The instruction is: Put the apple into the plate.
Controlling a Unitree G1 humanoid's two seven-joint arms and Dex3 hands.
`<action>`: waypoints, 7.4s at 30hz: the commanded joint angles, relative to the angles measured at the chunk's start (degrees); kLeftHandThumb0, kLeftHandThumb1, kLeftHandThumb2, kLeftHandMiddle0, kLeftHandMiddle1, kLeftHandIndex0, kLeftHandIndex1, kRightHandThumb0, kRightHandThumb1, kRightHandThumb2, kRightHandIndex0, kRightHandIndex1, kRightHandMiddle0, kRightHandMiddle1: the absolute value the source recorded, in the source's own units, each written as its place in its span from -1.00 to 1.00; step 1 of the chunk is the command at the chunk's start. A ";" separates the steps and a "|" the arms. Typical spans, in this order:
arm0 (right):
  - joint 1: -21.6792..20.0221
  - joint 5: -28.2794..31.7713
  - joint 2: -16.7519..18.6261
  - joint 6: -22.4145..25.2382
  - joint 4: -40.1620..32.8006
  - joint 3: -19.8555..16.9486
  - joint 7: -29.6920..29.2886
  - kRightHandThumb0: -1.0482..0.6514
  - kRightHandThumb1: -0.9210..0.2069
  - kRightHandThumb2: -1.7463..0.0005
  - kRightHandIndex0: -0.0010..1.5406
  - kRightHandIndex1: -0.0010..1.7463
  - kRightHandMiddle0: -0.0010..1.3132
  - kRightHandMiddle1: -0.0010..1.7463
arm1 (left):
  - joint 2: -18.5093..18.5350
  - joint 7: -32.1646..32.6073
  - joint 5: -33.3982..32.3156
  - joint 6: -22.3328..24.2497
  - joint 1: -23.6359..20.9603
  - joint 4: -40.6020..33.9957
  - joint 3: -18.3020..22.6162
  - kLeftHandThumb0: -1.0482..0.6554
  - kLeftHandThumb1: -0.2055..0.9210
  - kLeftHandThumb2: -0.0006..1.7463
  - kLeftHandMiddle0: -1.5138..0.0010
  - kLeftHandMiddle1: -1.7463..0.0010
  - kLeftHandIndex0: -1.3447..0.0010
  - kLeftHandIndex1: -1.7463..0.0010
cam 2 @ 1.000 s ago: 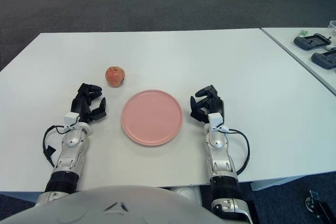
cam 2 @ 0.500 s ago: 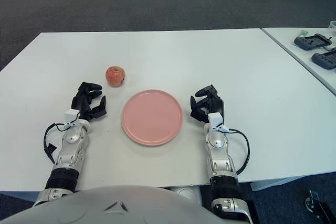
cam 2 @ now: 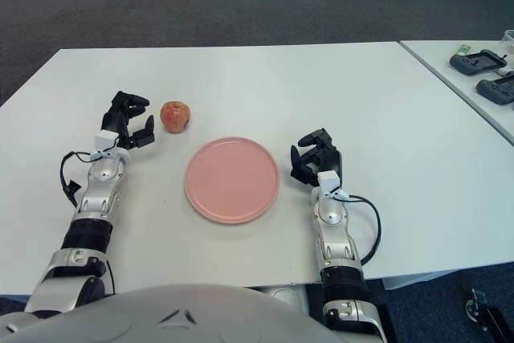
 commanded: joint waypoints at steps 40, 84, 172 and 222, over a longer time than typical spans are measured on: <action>0.48 0.24 0.06 2.50 1.36 -0.42 -0.62 -0.25 -0.32 -0.20 -0.12 0.78 -0.33 1.00 | 18.93 -15.83 24.05 -14.73 -28.60 29.67 -24.71 -0.95 0.26 -0.08 1.00 1.00 1.00 1.00; 2.52 -0.62 0.26 1.32 -1.19 0.06 -1.83 -0.24 -0.39 -0.15 -0.10 0.69 -0.38 1.00 | 5.23 -16.78 29.74 -6.56 -38.13 54.02 -36.52 -0.83 0.16 0.06 1.00 1.00 1.00 0.73; 1.78 0.60 -0.50 -1.72 -0.20 -1.16 -1.26 -0.25 -0.32 -0.20 -0.10 0.67 -0.34 1.00 | 5.74 -5.94 26.98 -5.11 -33.43 55.20 -34.90 0.23 -0.82 1.00 -0.29 -0.83 -0.04 -1.00; 1.91 0.49 -0.48 0.32 -0.17 -1.60 -0.97 -0.26 -0.28 -0.24 -0.06 0.76 -0.31 1.00 | 15.56 -5.49 16.09 -28.36 -33.22 29.87 -21.28 0.23 -0.85 1.00 -0.33 -0.78 -0.06 -1.00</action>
